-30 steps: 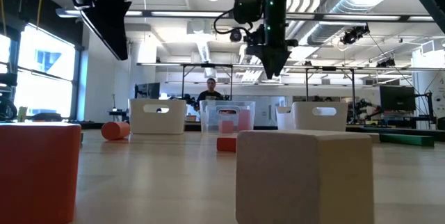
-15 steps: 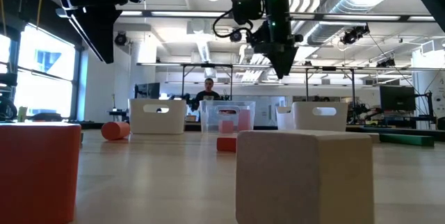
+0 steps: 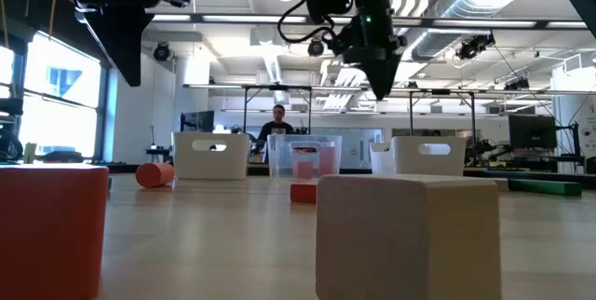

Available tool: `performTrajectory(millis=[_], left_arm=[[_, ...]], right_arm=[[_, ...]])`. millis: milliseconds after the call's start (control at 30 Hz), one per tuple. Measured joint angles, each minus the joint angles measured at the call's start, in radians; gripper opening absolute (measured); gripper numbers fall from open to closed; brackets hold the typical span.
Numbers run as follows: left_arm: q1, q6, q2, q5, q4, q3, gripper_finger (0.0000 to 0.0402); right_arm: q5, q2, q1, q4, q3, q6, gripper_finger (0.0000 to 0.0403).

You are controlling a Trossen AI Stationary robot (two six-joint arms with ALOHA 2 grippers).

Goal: Sort & place blocks by color
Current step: Put the green block into the left white bin

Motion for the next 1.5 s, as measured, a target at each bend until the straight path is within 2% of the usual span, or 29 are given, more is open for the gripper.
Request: performTrajectory(millis=[200, 633, 800, 1000, 1100, 1233, 1500], left_arm=[[-0.011, 0.000, 0.000, 0.012, -0.007, 0.000, 0.0235], [-0.044, -0.011, 0.000, 0.045, -0.048, -0.016, 0.0235], [-0.093, -0.027, 0.000, 0.075, -0.048, -0.058, 0.0235], [-0.168, -0.040, 0.000, 0.136, -0.041, -0.093, 0.0235], [-0.197, -0.119, 0.000, 0.139, -0.032, -0.094, 0.0235], [-0.214, -0.297, 0.000, 0.157, -0.005, -0.094, 0.0235], [-0.187, -0.640, 0.000, 0.211, 0.047, -0.094, 0.0235]], right_arm=[[0.066, 0.000, 0.073, -0.080, 0.000, 0.074, 0.0160], [0.026, 0.000, 0.252, -0.078, 0.000, 0.129, 0.0160], [0.024, 0.000, 0.334, -0.078, 0.000, 0.133, 0.0160], [-0.006, -0.001, 0.427, -0.078, 0.000, 0.227, 0.0160], [-0.035, -0.001, 0.472, -0.078, 0.000, 0.294, 0.0160], [-0.046, -0.001, 0.528, -0.078, 0.000, 0.381, 0.0160], [-0.060, -0.001, 0.589, -0.064, 0.000, 0.466, 0.0160]])
